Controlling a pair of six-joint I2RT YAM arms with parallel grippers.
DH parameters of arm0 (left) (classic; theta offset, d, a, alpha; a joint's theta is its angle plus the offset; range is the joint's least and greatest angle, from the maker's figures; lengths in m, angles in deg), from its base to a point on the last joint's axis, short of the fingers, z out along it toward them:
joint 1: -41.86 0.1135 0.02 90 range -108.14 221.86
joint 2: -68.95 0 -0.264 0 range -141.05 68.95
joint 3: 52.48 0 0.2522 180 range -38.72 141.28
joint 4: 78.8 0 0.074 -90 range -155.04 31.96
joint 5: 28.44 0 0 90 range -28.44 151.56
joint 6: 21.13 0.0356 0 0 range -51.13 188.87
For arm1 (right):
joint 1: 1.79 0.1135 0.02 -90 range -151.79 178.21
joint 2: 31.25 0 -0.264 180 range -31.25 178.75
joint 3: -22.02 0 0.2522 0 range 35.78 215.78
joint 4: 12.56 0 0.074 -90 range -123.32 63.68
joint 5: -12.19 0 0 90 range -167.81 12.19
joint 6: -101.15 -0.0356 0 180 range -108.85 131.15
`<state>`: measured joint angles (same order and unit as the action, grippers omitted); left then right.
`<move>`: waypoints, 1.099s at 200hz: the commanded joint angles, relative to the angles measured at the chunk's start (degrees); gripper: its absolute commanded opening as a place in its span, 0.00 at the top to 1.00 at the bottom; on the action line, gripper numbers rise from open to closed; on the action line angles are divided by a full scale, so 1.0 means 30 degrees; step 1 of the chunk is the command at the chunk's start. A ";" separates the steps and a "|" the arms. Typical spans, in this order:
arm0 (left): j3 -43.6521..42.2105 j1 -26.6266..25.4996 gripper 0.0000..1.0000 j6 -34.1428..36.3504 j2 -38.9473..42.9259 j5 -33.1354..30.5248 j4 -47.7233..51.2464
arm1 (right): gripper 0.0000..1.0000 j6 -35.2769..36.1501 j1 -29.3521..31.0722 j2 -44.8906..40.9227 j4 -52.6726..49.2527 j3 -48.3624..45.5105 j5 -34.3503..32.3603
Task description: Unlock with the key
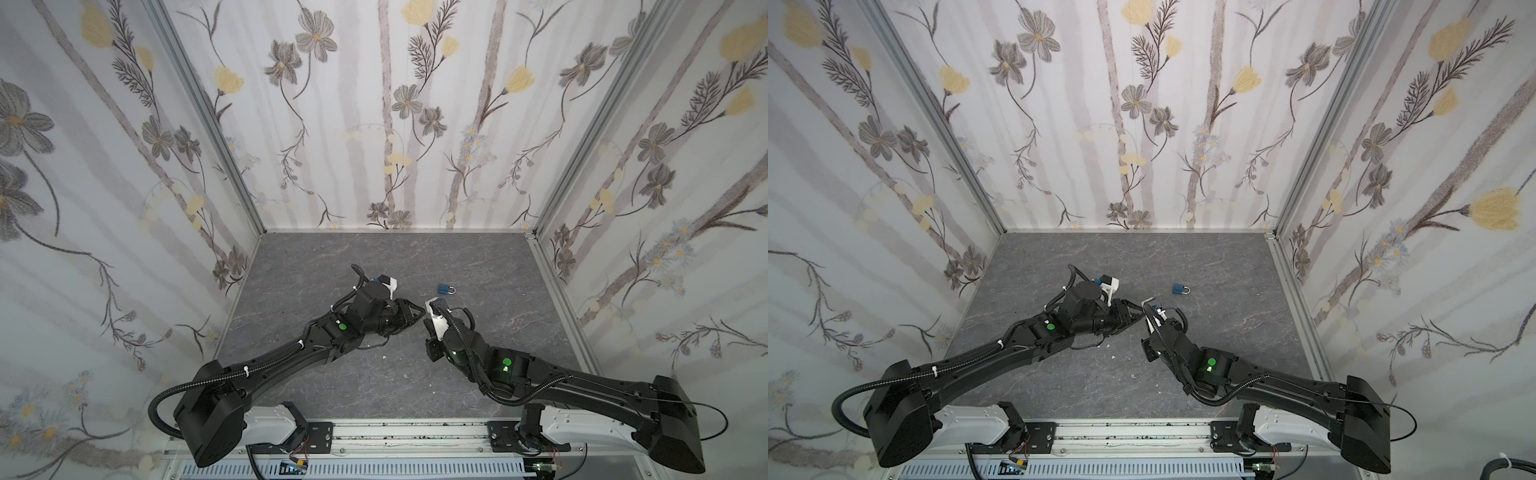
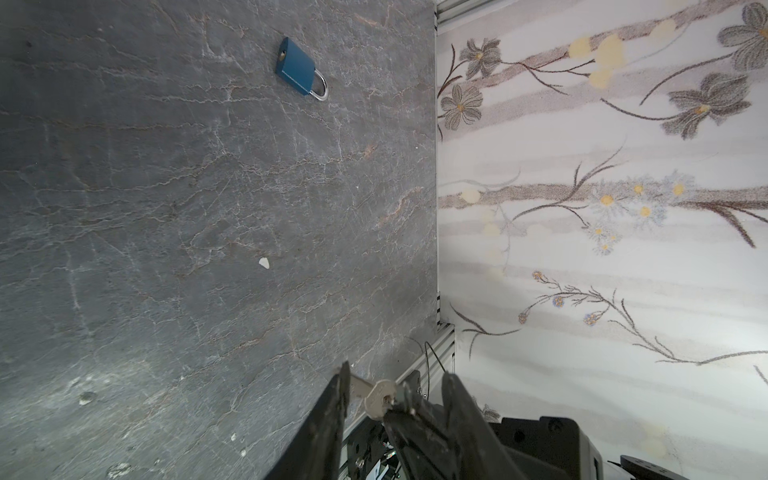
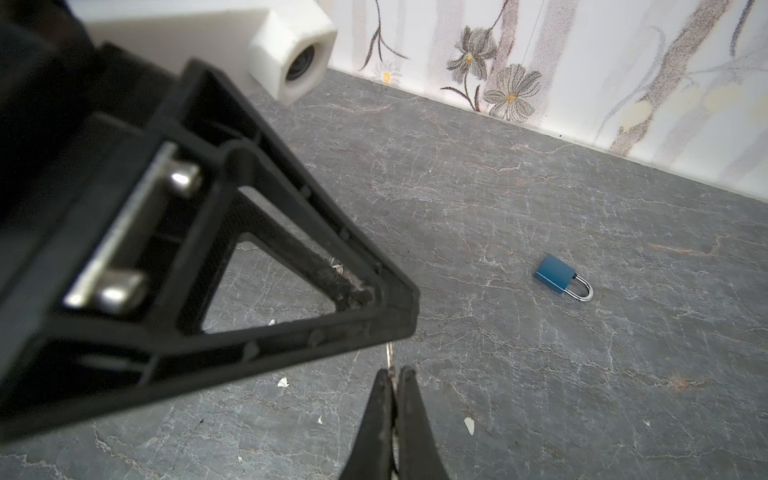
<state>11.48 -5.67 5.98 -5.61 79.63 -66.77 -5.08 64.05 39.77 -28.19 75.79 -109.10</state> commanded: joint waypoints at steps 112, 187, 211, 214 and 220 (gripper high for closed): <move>-0.0125 0.0357 1.00 0.0452 0.0463 -0.0557 0.0485 | 0.75 -0.0081 0.0993 0.0638 -0.0052 0.0738 -0.2850; -0.0873 0.1125 1.00 0.2567 0.2074 -0.0691 0.0179 | 0.65 -0.3029 -0.2605 -0.3332 0.2094 -0.1821 0.5166; -0.0966 0.1111 1.00 0.2895 0.2214 -0.0529 -0.0187 | 0.65 -0.4491 -0.4603 -0.4341 0.4279 -0.2857 0.9723; -0.0999 0.1111 1.00 0.2911 0.2228 -0.0483 -0.0271 | 0.64 -0.4694 -0.4820 -0.4387 0.4610 -0.2952 1.0253; -0.1079 0.1106 1.00 0.2917 0.2252 -0.0352 -0.0542 | 0.64 -0.5149 -0.5206 -0.4479 0.5176 -0.3186 1.1172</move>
<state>8.81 -2.45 12.60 0.59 77.92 -65.16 -14.41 51.83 27.51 -22.40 68.14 -92.97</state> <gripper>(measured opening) 0.060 0.353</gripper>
